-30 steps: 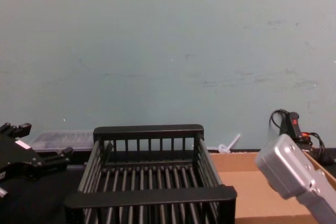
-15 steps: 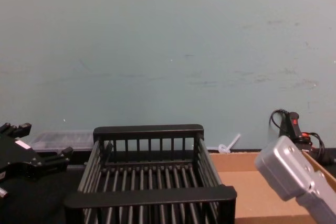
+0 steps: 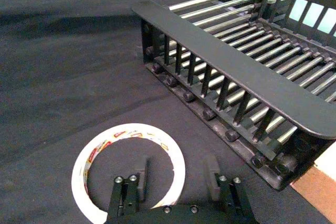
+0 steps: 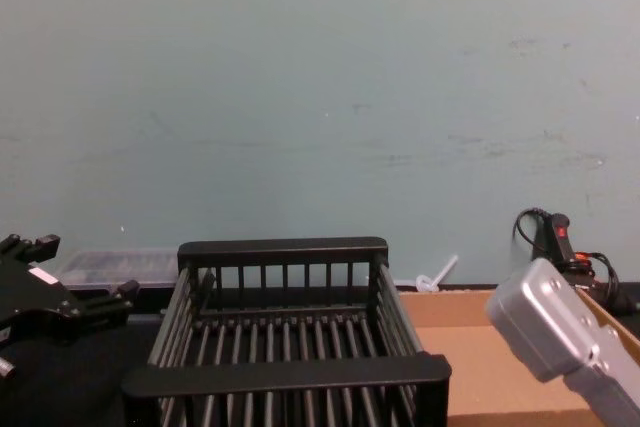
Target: Pick up the white tape and place it into the black box , Pick up the silver tape and place it into the brown box.
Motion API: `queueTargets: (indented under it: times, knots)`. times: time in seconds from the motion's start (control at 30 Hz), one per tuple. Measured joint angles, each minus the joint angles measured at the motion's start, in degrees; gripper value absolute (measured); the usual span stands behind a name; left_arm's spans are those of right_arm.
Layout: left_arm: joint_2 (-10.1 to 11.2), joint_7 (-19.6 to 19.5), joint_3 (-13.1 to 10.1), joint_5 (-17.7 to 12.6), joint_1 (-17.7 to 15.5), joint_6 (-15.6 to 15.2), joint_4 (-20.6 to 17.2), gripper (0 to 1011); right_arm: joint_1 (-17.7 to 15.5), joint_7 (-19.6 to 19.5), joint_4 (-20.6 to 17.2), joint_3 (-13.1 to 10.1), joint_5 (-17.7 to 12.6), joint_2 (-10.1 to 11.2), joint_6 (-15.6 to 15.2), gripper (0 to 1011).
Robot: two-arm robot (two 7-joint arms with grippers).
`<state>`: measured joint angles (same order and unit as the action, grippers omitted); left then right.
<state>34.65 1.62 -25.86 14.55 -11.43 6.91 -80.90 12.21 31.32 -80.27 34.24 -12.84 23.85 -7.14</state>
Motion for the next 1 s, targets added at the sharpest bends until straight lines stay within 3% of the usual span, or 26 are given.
queueTargets:
  times: [0.13, 0.67, 1.0]
  knots:
    - [0.00, 0.00, 0.00, 0.00, 0.00, 0.00, 0.00, 1001, 0.00, 0.03, 0.00, 0.00, -0.02, 0.00, 0.00, 575]
    - [0.00, 0.00, 0.00, 0.00, 0.00, 0.00, 0.00, 1001, 0.00, 0.04, 0.00, 0.00, -0.07, 0.00, 0.01, 113]
    - [0.00, 0.00, 0.00, 0.00, 0.00, 0.00, 0.00, 1001, 0.00, 0.15, 0.02, -0.02, -0.18, 0.00, 0.06, 99]
